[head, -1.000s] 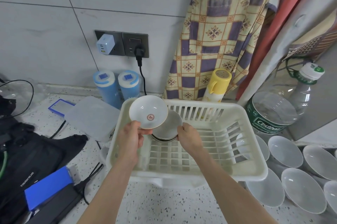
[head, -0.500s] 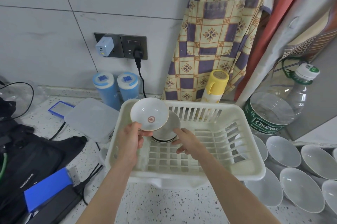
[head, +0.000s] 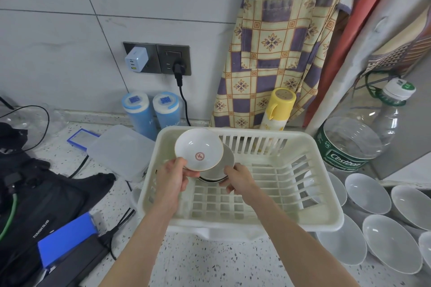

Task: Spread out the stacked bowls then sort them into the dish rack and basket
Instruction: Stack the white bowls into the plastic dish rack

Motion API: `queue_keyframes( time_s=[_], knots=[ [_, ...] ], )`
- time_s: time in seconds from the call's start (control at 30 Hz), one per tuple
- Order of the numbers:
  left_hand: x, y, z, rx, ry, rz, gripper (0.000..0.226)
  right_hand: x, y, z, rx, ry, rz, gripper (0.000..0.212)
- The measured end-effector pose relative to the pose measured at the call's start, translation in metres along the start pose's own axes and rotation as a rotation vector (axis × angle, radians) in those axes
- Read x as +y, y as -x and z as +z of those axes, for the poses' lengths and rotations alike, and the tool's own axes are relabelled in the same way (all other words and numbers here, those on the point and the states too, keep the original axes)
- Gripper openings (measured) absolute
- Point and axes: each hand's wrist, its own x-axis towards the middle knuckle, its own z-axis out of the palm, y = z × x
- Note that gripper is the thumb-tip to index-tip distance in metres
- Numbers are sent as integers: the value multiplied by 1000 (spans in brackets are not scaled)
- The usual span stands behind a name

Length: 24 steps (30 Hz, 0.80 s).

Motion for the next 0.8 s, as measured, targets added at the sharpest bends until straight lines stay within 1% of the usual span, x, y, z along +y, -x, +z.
queue_keyframes(
  time_s=[0.17,0.27,0.3,0.37,0.43,0.47,0.5,0.57,0.63,0.67,0.73,0.8],
  knots=[
    [1,-1,-1,-8,-10,-17,22,-1,1,-2,-5,-5,23,22],
    [2,-1,0,-11,-18,-14,21,-3,5,-7,-39,13,46,34],
    [2,-1,0,-12,-21,-13,21,-4,6,-10,-17,31,39,39],
    [2,0,0,-17,-26,-10,21,-5,8,-15,110,139,-23,50],
    [2,0,0,-22,-37,-1,21,-7,11,-21,304,236,-143,55],
    [2,0,1,-24,-45,4,20,-9,15,-24,350,205,-233,52],
    [2,0,1,-31,-55,9,20,-13,18,-25,347,165,-316,48],
    [2,1,2,-56,-77,12,21,-21,25,-26,255,163,-415,39],
    [2,3,3,-82,-84,3,20,-26,27,-25,167,207,-436,29],
    [2,4,4,-95,-85,0,20,-27,27,-24,154,222,-436,24],
    [1,4,5,-123,-100,6,22,-28,25,-24,177,262,-416,18],
    [0,5,8,-129,-116,20,24,-28,24,-25,195,273,-375,19]
  ],
)
